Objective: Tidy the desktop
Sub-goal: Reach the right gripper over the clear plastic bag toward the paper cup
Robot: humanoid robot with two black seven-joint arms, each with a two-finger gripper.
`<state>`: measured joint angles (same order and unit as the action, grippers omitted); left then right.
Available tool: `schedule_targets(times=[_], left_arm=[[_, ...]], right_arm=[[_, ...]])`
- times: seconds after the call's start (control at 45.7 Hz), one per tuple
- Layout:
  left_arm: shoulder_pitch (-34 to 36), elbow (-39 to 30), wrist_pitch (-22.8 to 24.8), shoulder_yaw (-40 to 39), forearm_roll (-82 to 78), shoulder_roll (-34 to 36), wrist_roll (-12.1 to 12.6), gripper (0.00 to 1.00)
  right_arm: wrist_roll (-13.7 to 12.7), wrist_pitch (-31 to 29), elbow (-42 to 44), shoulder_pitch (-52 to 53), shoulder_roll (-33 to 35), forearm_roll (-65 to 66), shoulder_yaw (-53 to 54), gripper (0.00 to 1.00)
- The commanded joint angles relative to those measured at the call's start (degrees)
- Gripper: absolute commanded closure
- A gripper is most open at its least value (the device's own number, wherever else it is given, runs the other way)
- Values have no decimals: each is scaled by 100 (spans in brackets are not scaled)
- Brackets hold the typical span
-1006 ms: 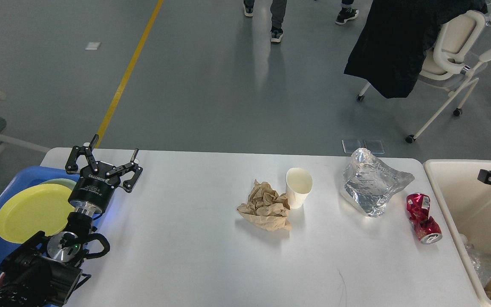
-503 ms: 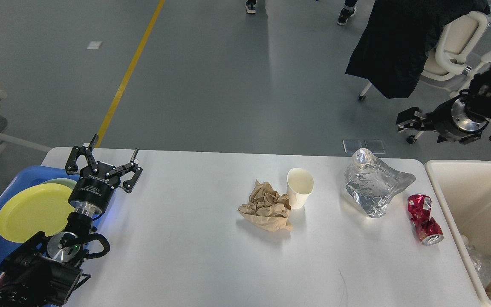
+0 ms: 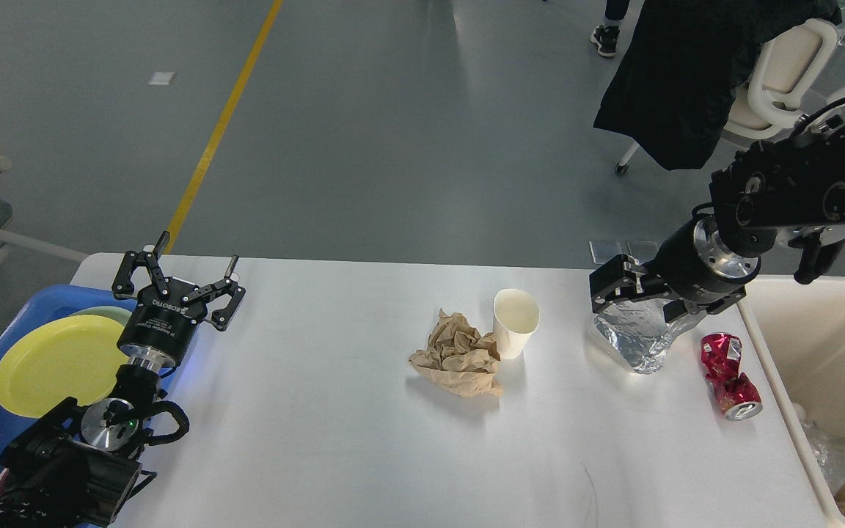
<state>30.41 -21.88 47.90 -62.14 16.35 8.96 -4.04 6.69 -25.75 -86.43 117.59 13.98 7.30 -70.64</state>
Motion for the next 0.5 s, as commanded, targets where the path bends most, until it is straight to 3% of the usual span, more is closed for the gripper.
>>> schedule_targets(times=[0.0,0.175,0.481], left_arm=[[0,0,0,0,0,0,0,0],[0,0,0,0,0,0,0,0],[0,0,0,0,0,0,0,0]], right_arm=[[-1,166,-41,18,-62,-9,24,0],[-18,702,266,-447,-62,-70,-37,0],[-18,1002,2059,-1897,-246,-957,15,0]])
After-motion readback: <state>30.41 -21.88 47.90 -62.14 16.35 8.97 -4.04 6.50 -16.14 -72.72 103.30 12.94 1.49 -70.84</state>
